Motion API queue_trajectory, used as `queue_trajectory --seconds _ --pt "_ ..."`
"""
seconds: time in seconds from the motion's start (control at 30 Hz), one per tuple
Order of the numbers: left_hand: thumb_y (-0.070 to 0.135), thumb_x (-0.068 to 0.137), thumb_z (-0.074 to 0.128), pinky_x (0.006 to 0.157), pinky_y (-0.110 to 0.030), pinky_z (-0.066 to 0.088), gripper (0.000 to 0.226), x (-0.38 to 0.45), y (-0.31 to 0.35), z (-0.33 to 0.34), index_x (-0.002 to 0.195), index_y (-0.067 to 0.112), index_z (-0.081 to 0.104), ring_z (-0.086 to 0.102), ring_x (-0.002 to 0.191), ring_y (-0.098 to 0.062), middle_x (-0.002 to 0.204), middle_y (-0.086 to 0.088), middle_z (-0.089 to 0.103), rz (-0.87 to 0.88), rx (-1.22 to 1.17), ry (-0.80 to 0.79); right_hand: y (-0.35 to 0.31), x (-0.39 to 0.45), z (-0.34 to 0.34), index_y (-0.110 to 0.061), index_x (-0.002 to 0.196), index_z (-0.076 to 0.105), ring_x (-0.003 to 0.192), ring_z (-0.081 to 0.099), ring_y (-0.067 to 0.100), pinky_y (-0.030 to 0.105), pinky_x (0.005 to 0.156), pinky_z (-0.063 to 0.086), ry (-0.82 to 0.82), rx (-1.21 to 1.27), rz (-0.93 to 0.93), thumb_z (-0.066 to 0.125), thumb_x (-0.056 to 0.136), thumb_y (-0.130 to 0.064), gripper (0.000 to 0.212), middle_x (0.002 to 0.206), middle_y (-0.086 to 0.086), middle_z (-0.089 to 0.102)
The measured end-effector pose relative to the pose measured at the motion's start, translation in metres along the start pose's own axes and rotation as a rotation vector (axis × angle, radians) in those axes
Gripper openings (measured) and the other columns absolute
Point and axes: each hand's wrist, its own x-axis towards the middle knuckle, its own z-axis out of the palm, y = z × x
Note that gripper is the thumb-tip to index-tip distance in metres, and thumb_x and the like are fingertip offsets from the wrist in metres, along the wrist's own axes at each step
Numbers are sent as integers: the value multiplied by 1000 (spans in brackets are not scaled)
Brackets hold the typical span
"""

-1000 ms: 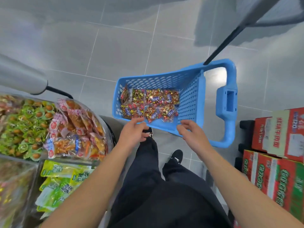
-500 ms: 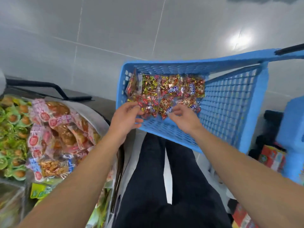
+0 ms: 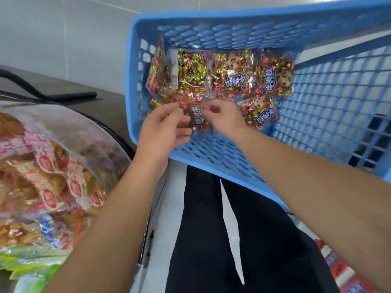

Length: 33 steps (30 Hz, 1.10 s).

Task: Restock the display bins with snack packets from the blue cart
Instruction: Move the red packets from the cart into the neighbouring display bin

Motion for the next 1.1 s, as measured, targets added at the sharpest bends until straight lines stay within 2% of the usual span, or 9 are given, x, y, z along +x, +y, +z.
queue_trajectory --seconds 0.1,0.27,0.43,0.57,0.63,0.73,0.83,0.97,1.1 --pt "24 103 55 72 -28 61 21 -4 -1 0 122 21 61 70 76 -17 103 -5 73 7 4 10 7 -10 -23 -19 110 68 69 58 4 18 59 46 119 58 4 56 99 -28 20 94 -4 71" --pt "25 99 60 78 -33 61 14 -9 5 7 112 28 63 70 76 -12 98 2 73 50 66 30 10 -35 -92 -15 96 69 77 64 3 34 72 54 192 159 -66 56 95 -34 23 90 2 74" --pt "44 76 75 88 -28 55 53 -15 20 10 126 32 60 67 101 0 120 13 66 236 308 -149 -27 -54 -122 -31 91 77 79 69 5 32 75 54 -67 193 -175 63 89 -38 15 88 -9 76" --pt "35 79 79 90 -47 59 24 -17 32 1 101 35 70 73 94 -12 101 8 77 209 410 -333 -70 -56 -90 -31 90 74 78 66 -5 18 74 52 -212 117 -296 66 91 -31 8 85 -17 74" --pt "37 78 78 86 -50 60 18 -17 31 -15 96 33 74 75 86 -15 91 8 78 215 444 -281 -83 -49 -72 -29 93 73 74 66 -2 15 68 51 -198 188 -296 65 93 -29 7 83 -16 73" --pt "46 70 74 86 -50 59 30 -19 24 -48 94 29 76 75 85 -18 88 5 78 216 396 -14 -80 -31 -52 -27 96 69 81 68 11 37 84 58 -131 359 -92 60 96 -34 12 96 -6 72" --pt "46 74 70 89 -49 58 28 -25 16 -79 95 28 74 74 88 -15 91 7 78 220 278 239 -60 -14 -29 -28 115 60 100 61 8 35 94 51 -88 60 -26 63 93 -43 27 110 -12 61" --pt "48 77 62 90 -44 56 36 -20 17 -86 104 25 68 70 92 -13 97 8 74 248 339 312 -49 -10 13 -24 141 41 95 58 12 26 73 48 -135 -39 -22 72 87 -38 63 111 -13 52" --pt "44 76 61 88 -49 57 33 -10 17 -79 106 29 60 69 98 -21 100 6 70 246 309 300 -50 -3 28 -18 133 52 94 63 23 37 79 54 42 -142 -34 71 89 -28 49 107 1 62"
